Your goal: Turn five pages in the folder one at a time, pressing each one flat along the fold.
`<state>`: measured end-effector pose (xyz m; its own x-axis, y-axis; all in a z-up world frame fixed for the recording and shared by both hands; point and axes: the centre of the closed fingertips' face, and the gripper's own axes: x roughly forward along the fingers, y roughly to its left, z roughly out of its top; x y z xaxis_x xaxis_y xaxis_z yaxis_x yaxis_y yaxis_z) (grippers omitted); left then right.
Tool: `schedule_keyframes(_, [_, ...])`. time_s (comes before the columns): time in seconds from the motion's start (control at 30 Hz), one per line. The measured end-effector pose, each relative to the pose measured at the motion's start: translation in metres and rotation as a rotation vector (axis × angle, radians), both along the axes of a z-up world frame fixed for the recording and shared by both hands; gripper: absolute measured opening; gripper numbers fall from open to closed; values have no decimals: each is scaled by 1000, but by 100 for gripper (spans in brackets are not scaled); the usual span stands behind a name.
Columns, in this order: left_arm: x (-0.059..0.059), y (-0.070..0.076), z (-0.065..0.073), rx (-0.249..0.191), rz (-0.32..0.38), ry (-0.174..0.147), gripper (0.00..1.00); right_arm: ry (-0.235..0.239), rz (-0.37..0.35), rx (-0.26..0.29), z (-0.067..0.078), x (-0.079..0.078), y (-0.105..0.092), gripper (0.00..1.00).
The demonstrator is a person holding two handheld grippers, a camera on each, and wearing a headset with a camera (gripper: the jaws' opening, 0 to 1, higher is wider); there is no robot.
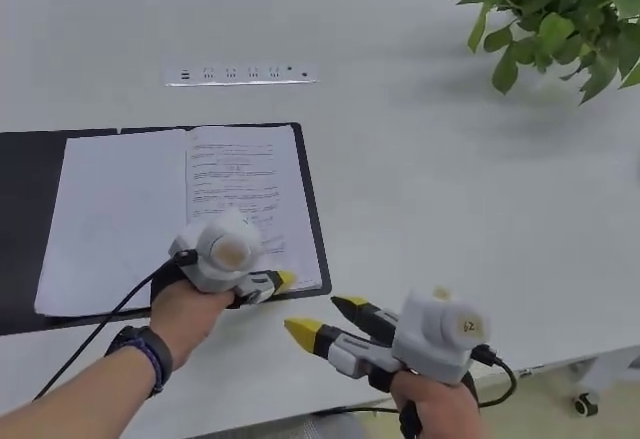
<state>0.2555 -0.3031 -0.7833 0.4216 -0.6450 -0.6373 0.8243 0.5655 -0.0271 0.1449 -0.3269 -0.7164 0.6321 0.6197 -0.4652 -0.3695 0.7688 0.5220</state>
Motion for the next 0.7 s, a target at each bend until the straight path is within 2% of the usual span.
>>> schedule_keyframes(0.13, [4,3,2,-13,21,9,52,-2,-3,3,1,2,-2,53])
schedule_keyframes(0.23, [9,7,3,-50,78,56,45,-6,-21,3,0,8,-10,52])
schedule_keyframes(0.3, [11,11,4,-54,85,51,39,-9,-41,12,0,13,-17,52])
schedule_keyframes(0.37, [10,11,4,-77,96,60,37,-13,-54,20,1,18,-21,51])
schedule_keyframes(0.5, [8,13,6,-112,118,76,35,-21,-54,15,2,36,-27,51])
schedule_keyframes(0.7, [7,14,6,-118,127,76,33,-51,-70,74,11,75,-28,49])
